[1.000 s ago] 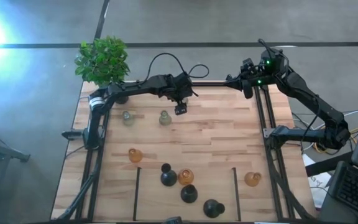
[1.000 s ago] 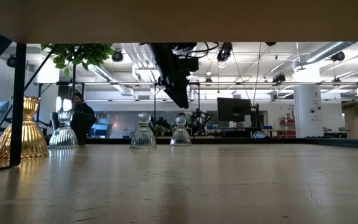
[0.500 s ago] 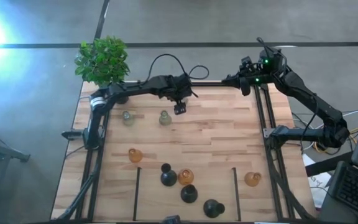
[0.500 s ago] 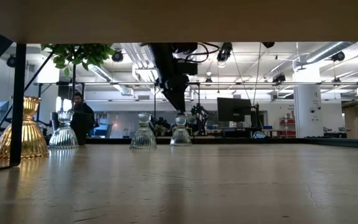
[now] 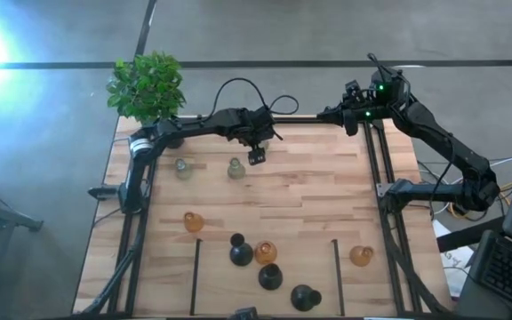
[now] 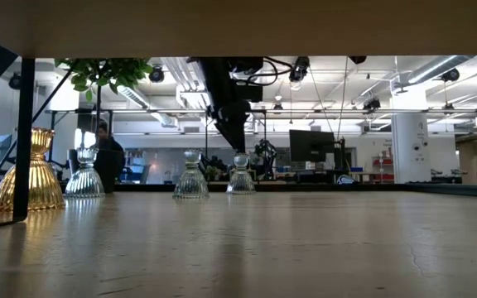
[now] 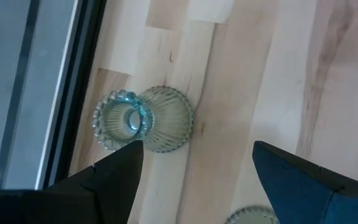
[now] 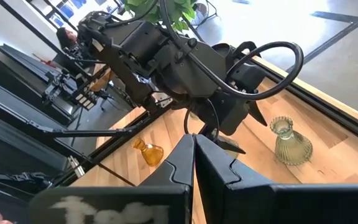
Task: Pick & Place candle stick holders
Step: Adjust the top transparent glass candle holder
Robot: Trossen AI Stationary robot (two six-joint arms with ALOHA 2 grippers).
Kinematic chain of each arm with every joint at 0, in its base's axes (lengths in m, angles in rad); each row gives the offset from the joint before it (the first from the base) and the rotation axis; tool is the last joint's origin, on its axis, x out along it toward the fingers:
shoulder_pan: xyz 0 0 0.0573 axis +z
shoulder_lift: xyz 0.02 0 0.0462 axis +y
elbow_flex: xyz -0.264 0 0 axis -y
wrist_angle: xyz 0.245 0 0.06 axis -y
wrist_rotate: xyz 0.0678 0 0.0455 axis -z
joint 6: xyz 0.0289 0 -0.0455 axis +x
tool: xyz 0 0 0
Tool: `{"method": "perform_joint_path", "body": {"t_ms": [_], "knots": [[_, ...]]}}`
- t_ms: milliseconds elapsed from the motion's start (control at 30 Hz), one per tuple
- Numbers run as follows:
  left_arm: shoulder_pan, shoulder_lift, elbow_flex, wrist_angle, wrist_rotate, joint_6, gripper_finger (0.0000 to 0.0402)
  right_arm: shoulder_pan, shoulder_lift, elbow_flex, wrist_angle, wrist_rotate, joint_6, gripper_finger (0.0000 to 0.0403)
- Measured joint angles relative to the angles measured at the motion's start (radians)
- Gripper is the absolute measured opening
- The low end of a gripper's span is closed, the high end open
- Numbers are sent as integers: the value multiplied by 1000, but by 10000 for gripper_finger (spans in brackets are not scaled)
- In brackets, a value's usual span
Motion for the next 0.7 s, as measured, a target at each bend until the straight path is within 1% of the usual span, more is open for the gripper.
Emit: {"method": "perform_joint_path", "body": {"t_ms": [133,700], "knots": [[2,2,0,0,17,0,305,0,0,0,0,0,7,8],[3,15,0,14,26,8,305,0,-1,0,-1,16,9,8]]}}
